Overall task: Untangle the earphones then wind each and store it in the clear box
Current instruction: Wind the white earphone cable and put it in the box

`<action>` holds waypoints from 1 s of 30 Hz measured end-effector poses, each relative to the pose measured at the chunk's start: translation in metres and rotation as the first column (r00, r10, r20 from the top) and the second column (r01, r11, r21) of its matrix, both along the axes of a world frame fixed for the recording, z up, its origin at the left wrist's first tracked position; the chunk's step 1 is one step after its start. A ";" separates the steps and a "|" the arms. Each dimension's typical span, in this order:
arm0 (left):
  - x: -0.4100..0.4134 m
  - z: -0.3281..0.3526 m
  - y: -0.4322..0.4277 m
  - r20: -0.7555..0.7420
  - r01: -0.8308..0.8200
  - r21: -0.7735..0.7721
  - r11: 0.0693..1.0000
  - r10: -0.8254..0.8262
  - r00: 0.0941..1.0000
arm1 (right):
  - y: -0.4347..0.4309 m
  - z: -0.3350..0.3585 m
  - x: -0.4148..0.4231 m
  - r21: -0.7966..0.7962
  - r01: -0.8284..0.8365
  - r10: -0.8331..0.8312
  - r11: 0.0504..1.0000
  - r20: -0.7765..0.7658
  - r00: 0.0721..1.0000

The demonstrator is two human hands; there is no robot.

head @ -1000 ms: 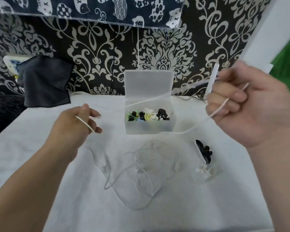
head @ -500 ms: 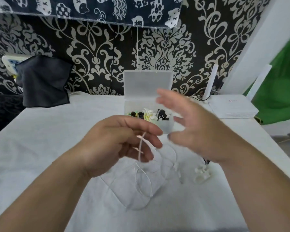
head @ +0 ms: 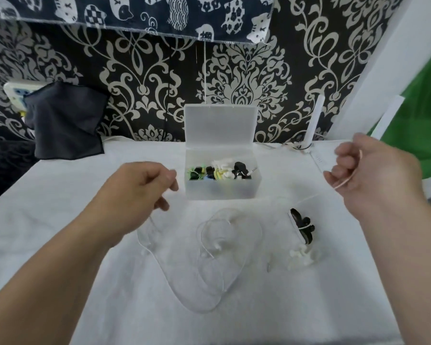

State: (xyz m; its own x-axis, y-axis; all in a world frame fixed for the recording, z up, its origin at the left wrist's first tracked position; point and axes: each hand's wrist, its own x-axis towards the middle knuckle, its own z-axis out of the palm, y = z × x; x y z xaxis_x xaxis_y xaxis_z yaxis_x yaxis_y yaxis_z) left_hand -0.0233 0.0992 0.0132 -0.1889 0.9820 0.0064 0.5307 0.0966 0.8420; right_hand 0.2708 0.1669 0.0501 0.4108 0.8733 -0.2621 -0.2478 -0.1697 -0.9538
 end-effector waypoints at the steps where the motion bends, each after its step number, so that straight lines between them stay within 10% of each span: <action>1: 0.002 0.002 0.001 0.008 -0.017 0.053 0.998 0.016 1.000 | 0.001 -0.004 0.001 -0.036 -0.034 0.040 0.999 0.176 0.984; 5: 0.028 0.013 -0.006 -0.109 0.200 0.128 0.971 -0.187 0.976 | -0.012 -0.013 -0.017 -0.088 -0.334 0.299 0.939 0.692 0.657; 8: 0.047 0.010 -0.010 -0.205 0.329 0.104 0.939 -0.304 0.931 | -0.031 -0.009 -0.038 -0.107 -0.814 0.730 0.570 0.520 0.443; 11: 0.050 0.007 -0.009 -0.140 0.308 0.129 0.943 -0.290 0.947 | -0.042 -0.010 -0.052 -0.185 -0.930 0.874 0.316 0.439 0.210; 14: 0.040 0.007 -0.007 -0.099 0.240 0.100 0.966 -0.231 0.968 | -0.031 -0.012 -0.048 -0.102 -0.761 0.699 0.641 0.487 0.523; 18: 0.021 0.005 -0.005 -0.023 0.190 -0.006 0.982 -0.190 0.982 | -0.013 -0.005 -0.027 0.193 -0.357 0.335 0.914 0.138 0.932; 24: 0.012 0.005 -0.002 0.005 0.122 -0.037 0.992 -0.122 0.992 | -0.002 -0.002 -0.011 0.317 -0.035 0.082 0.948 -0.136 0.987; 30: 0.013 0.007 -0.001 0.190 0.067 0.046 0.997 -0.074 0.979 | 0.004 -0.009 0.000 0.096 -0.062 0.051 0.993 0.113 0.992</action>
State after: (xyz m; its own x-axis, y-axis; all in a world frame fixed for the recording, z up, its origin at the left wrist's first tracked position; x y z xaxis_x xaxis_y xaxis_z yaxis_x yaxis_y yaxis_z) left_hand -0.0107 0.0984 0.0201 -0.1206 0.9926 0.0154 0.3637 0.0297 0.9310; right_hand 0.2710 0.1711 0.0414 0.3820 0.9152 -0.1283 -0.1327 -0.0831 -0.9877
